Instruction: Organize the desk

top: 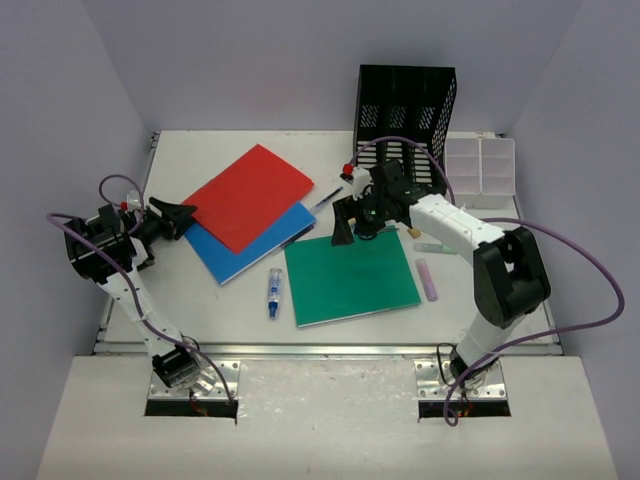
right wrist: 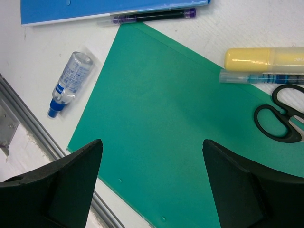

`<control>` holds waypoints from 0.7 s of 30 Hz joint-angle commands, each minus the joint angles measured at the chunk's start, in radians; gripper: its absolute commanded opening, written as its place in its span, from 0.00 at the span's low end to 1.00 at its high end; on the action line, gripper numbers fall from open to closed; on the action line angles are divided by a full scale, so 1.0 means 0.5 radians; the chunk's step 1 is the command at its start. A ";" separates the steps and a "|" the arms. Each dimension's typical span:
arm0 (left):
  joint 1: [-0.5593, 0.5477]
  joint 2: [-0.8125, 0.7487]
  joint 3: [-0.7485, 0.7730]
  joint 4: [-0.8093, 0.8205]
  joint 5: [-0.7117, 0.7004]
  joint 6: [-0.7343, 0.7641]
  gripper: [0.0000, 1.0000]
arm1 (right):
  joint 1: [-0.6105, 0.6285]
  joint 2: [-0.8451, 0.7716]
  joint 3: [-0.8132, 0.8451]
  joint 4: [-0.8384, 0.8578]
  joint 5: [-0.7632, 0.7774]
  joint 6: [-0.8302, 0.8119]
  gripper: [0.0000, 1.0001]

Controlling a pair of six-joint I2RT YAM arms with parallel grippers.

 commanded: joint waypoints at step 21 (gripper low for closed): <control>0.038 0.260 0.168 0.099 -0.060 -0.204 0.32 | 0.284 -0.191 -0.201 0.664 0.501 -1.208 0.99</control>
